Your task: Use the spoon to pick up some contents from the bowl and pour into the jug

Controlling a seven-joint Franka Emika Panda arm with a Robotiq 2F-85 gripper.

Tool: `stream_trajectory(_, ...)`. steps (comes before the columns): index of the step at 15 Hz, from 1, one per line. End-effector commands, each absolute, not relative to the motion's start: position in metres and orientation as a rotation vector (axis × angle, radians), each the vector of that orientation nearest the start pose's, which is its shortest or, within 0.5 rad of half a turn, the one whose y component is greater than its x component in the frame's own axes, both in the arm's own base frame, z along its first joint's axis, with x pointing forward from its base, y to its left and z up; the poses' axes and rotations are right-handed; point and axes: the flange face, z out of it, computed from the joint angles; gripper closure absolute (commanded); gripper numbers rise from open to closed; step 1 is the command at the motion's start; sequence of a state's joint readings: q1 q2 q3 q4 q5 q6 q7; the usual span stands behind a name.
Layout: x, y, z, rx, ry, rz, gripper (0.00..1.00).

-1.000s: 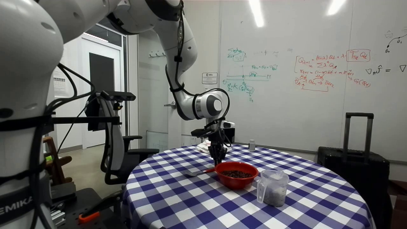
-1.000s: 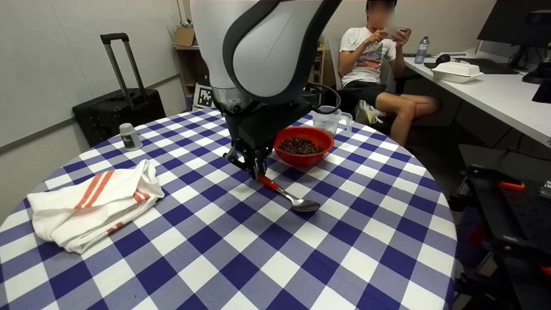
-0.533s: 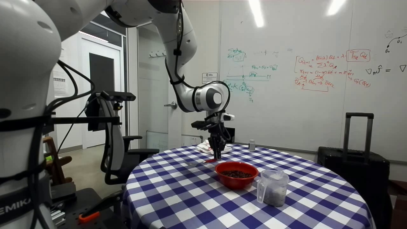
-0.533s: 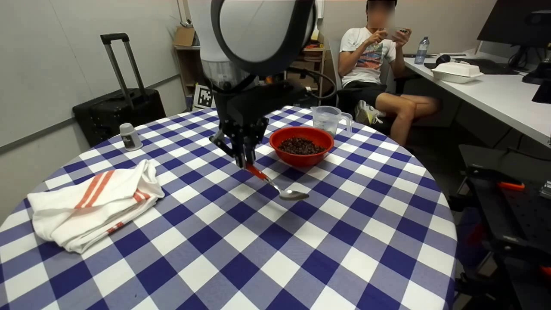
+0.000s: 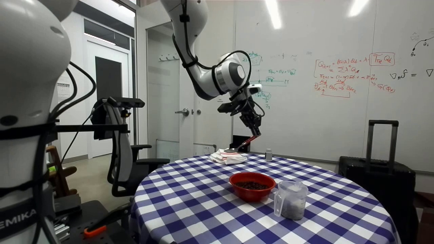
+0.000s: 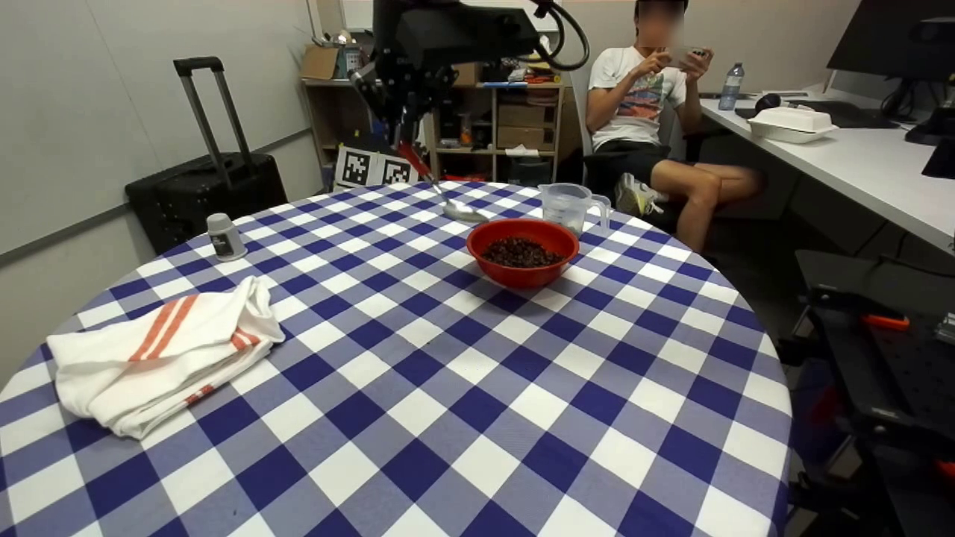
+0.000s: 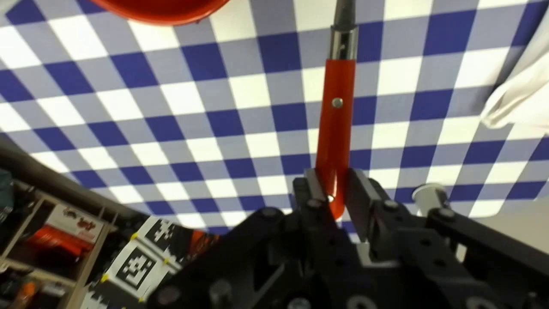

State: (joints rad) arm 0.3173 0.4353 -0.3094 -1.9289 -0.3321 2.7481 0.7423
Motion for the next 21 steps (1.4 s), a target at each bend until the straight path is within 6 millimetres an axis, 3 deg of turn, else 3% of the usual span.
stream_trajectory(1, 0.64, 0.004, 0.323, -3.146, 0.705, -1.024, 0.95)
stream_trajectory(6, 0.633, -0.038, 0.323, -3.273, 0.849, -1.365, 0.95)
stream_trajectory(8, 0.617, -0.042, 0.303, -3.317, 0.964, -1.353, 0.95)
stream_trajectory(12, 0.587, -0.029, 0.259, -3.427, 1.097, -1.186, 0.95)
stream_trajectory(15, 0.578, -0.013, 0.23, -3.432, 1.143, -1.169, 0.95)
stream_trajectory(21, 0.579, -0.003, 0.209, -3.388, 1.208, -1.209, 0.95)
